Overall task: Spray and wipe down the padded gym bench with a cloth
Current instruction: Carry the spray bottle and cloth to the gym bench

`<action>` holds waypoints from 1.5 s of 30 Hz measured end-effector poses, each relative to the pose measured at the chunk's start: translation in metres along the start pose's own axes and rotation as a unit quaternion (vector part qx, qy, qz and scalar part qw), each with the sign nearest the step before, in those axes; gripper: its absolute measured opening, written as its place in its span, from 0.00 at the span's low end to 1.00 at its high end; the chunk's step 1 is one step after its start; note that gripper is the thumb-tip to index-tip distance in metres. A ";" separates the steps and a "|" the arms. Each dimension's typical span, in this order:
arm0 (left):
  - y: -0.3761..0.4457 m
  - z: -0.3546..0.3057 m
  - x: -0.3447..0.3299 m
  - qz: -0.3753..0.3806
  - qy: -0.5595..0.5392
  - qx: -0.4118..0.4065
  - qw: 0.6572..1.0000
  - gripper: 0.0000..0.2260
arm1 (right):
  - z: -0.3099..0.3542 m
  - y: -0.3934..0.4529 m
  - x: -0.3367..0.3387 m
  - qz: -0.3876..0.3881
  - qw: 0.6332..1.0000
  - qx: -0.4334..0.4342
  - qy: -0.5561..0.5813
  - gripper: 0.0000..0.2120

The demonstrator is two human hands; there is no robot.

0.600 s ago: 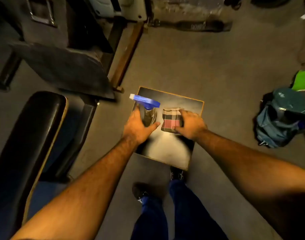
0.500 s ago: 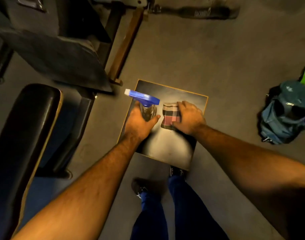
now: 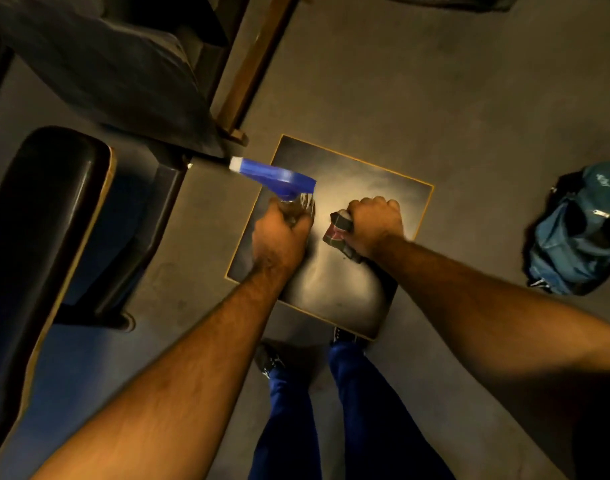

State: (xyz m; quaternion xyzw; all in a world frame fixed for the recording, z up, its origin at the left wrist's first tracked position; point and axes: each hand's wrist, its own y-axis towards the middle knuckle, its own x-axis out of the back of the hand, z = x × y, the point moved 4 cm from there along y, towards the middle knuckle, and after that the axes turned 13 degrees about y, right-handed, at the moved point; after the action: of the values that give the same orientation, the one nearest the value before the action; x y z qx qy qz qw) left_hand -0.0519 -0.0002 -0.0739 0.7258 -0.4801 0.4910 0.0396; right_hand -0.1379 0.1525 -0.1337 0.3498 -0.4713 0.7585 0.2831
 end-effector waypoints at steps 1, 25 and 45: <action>-0.004 0.001 0.005 -0.001 -0.008 0.009 1.000 0.09 | 0.002 -0.004 0.001 -0.002 1.000 -0.004 0.008 0.17; -0.243 0.270 0.345 -0.270 -0.117 0.226 0.929 0.22 | 0.422 -0.174 0.003 0.137 0.917 0.164 0.336 0.16; -0.130 0.530 0.464 -0.278 -0.182 0.359 0.872 0.08 | 0.737 -0.060 -0.166 0.288 0.922 0.175 0.193 0.12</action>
State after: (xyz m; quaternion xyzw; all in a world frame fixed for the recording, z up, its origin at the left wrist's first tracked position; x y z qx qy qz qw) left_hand 0.4274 -0.5162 0.0551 0.8700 -0.0474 0.4577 -0.1769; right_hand 0.2013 -0.5135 -0.0060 0.0899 -0.3477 0.9304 0.0727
